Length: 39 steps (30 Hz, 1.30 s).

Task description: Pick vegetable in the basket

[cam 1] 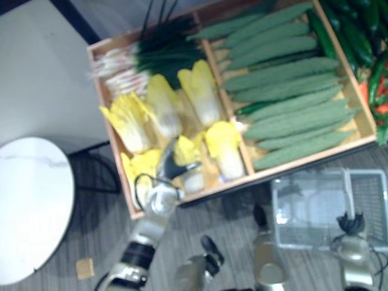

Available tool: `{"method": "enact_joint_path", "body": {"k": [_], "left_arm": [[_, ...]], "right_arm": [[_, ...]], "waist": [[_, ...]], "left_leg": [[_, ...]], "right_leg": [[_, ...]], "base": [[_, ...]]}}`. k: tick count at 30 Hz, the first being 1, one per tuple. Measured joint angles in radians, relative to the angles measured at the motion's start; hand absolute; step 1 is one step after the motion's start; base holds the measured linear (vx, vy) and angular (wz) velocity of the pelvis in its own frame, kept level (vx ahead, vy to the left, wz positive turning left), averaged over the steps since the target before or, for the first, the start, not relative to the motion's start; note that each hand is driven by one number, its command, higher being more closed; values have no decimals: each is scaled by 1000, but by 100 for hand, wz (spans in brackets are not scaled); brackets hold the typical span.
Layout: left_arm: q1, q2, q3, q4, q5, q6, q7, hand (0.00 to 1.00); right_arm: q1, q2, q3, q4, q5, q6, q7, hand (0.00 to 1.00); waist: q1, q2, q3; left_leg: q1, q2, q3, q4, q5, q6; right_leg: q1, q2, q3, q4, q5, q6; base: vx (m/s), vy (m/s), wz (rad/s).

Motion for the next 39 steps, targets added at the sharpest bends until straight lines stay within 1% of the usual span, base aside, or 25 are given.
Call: {"method": "enact_joint_path", "body": {"k": [1,2,3,4,5,7,10,13,17,19,22,23,24,26,28,29,30,31,32,33,35,37,38,39], "left_arm": [[-14,0,-1,21,0,4,3,100],[-22,0,-2,35,1,7,4,100],[-49,0,-6,75,1,12,7,100],[-58,0,-5,91,1,14,12,100],[-77,0,-4,108,27,13,35,100],[-123,10,4,153,39,14,60,100],[-179,20,9,198,40,20,81,100],[-205,41,10,209,54,20,83,100],[-209,40,0,209,68,22,81,100],[-207,37,-40,208,60,24,58,100],[-197,34,-43,190,38,32,38,100],[-180,34,-49,159,17,32,30,100],[-171,33,-56,144,17,31,27,100],[-129,29,-73,87,17,30,7,100],[-109,20,-88,69,16,27,0,100],[-94,-1,-100,63,15,26,-2,100],[-87,-6,-106,63,15,26,-2,100],[-76,-16,-116,60,16,26,-3,100],[-71,-22,-117,58,16,26,-4,100],[-70,-32,-116,48,17,26,-4,100],[-70,-29,-111,28,21,27,-1,100],[-69,-28,-81,-14,30,31,6,100],[-65,-28,-59,-48,39,34,12,100],[-53,-27,-26,-114,47,38,30,100]], "right_arm": [[-10,0,2,0,0,0,-4,100],[-16,-1,2,-1,0,0,-8,100],[-33,-4,2,-9,0,1,-16,100],[-40,-4,2,-13,0,1,-16,100],[-49,-7,2,-29,1,1,-21,100],[-59,-25,3,-31,2,3,-32,100],[-74,-32,7,-30,2,4,-34,100],[-85,-40,17,-28,3,4,-34,100],[-85,-39,44,-27,3,4,-34,100],[-67,-35,46,-26,3,4,-34,100],[-43,-8,51,-23,4,3,-33,100],[-24,14,51,-16,4,1,-32,100],[-17,23,50,-7,4,0,-33,100],[10,59,49,34,6,-3,-31,100],[20,79,48,55,8,-4,-31,100],[37,99,47,75,11,-4,-29,100],[44,107,47,84,11,-4,-29,100],[65,121,41,93,11,-3,-28,100],[79,125,41,93,11,-3,-28,100],[111,132,36,93,12,-3,-26,100],[128,139,27,94,13,-3,-23,100],[129,140,26,122,18,-3,-23,100],[125,140,25,138,21,-3,-23,100],[115,140,22,148,21,-3,-23,100]], "waist": [[0,1,0],[0,2,4],[1,2,26],[2,3,30],[1,8,39],[5,20,49],[9,20,49],[9,19,49],[7,16,51],[1,12,53],[-1,-12,54],[-3,-25,52],[-3,-31,51],[-1,-54,39],[-3,-66,21],[-1,-84,3],[-1,-90,-6],[-1,-100,-31],[-1,-103,-43],[-1,-112,-67],[-1,-117,-76],[1,-123,-83],[1,-124,-89],[1,-120,-91]], "left_leg": [[-13,1,1,9,-4,1],[-19,1,1,17,-6,3],[-20,2,7,25,-11,4],[-24,2,13,27,-12,4],[-38,2,16,40,-19,8],[-56,2,19,56,-24,13],[-74,4,25,70,-32,14],[-86,5,30,80,-34,16],[-82,16,34,94,-42,15],[-71,26,14,108,-51,13],[-40,34,-3,112,-60,10],[-22,35,-12,112,-61,9],[-10,35,-15,110,-61,9],[36,33,-28,103,-65,6],[44,28,-34,95,-65,6],[64,22,-38,84,-64,6],[71,20,-40,79,-64,6],[82,16,-41,68,-63,6],[86,15,-42,64,-63,6],[96,6,-45,52,-58,9],[111,3,-40,50,-58,9],[126,6,-26,53,-60,9],[127,14,-9,55,-61,10],[129,26,-1,57,-60,11]], "right_leg": [[-11,0,3,1,2,2],[-15,-1,5,1,3,4],[-18,-1,13,5,4,6],[-26,-1,18,9,5,6],[-39,-3,24,12,6,9],[-53,-6,29,15,10,14],[-69,-6,40,15,13,14],[-81,-6,47,11,19,16],[-67,-1,46,-1,28,16],[-35,1,23,-8,28,16],[13,6,7,-17,24,12],[35,6,-5,-17,17,10],[48,6,-8,-16,16,9],[99,3,-27,-14,5,7],[107,-1,-34,-9,-4,10],[123,-4,-37,0,-14,9],[129,-6,-38,3,-18,9],[134,-7,-41,7,-22,8],[136,-8,-43,9,-23,7],[139,-14,-44,19,-32,10],[143,-16,-43,30,-36,8],[133,-25,-119,66,-42,-6],[125,-35,-174,79,-54,-46],[117,-59,-273,102,-95,-136]], "base": [[0,0,0],[-1,10,-6],[-10,12,-8],[-23,18,-14],[-26,14,-7],[-9,10,-2],[-9,13,-8],[7,10,-6],[21,7,-2],[45,2,16],[33,-1,11],[33,-2,18],[60,5,16],[69,19,14],[39,19,13],[33,17,10],[44,17,7],[31,11,4],[43,15,6],[32,15,6],[34,23,-6],[-5,7,-18],[-27,-25,-15],[9,20,-40]]}}
